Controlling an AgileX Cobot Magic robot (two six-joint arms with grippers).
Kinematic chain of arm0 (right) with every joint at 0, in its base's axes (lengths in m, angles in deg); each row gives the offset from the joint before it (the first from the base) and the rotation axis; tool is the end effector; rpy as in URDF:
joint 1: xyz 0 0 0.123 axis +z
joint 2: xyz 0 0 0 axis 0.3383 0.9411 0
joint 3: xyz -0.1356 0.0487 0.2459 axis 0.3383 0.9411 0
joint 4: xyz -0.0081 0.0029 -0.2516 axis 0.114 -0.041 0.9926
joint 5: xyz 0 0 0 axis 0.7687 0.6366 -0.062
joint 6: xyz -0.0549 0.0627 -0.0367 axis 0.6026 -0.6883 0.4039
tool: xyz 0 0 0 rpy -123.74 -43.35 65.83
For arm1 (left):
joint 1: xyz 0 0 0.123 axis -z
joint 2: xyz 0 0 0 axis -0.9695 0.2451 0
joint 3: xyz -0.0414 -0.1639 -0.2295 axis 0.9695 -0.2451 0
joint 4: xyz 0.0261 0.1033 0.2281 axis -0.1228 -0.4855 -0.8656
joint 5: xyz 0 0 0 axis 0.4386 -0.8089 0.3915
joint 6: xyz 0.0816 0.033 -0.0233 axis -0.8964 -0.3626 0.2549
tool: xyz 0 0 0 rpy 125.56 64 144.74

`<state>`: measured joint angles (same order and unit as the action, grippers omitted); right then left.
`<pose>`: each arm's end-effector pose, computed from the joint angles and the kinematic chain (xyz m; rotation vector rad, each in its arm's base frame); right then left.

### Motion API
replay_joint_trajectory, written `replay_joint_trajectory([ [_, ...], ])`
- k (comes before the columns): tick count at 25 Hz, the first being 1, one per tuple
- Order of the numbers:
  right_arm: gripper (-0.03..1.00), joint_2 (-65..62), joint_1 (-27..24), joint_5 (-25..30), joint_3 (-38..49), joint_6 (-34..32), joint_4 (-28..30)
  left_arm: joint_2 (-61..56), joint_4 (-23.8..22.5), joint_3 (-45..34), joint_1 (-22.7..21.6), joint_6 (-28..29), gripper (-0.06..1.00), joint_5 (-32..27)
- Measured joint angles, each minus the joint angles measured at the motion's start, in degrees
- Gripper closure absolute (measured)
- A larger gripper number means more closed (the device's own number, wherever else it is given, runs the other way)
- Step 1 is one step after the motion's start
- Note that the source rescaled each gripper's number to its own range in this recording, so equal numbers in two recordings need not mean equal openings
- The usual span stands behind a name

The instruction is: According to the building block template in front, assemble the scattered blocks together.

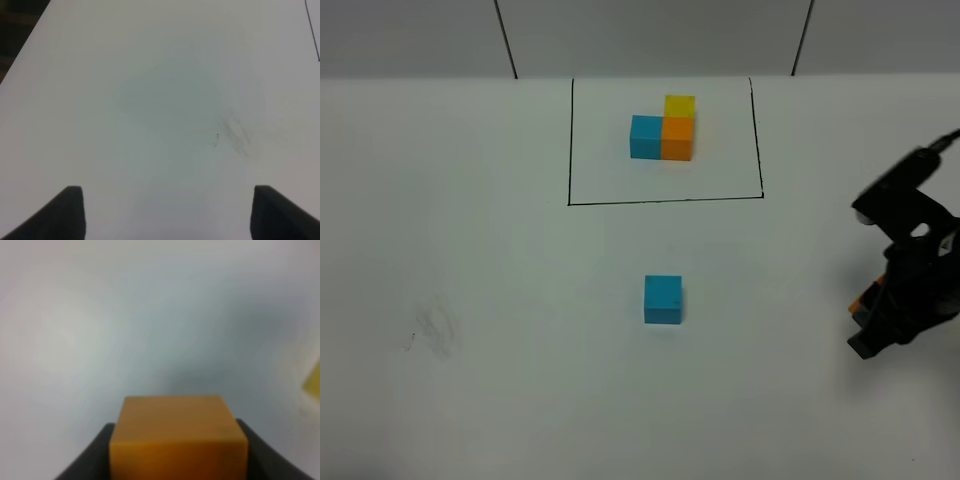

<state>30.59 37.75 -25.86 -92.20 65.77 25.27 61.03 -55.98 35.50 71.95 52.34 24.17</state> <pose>0.2364 0.0818 0.1956 -1.0026 2.5944 0.0501 -0.0082 0.0059 0.2775 -0.1961 2.0421 0.0630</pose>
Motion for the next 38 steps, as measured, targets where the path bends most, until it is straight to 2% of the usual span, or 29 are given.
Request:
replay_joint_trajectory([
  [6,0.79,12.66,6.89,5.14,-12.11,8.92,0.73,0.00,0.00,0.00,0.00,0.00,0.40,0.00],
  [14,0.79,24.36,14.43,8.94,-25.76,14.25,4.21,0.00,0.00,0.00,0.00,0.00,0.40,0.00],
  [19,0.79,29.15,17.07,10.87,-31.70,16.81,4.32,0.00,0.00,0.00,0.00,0.00,0.40,0.00],
  [26,0.79,32.45,18.81,10.70,-33.39,19.45,4.22,0.00,0.00,0.00,0.00,0.00,0.40,0.00],
  [38,0.79,32.73,20.51,8.92,-33.40,19.88,3.60,0.00,0.00,0.00,0.00,0.00,0.40,0.00],
])
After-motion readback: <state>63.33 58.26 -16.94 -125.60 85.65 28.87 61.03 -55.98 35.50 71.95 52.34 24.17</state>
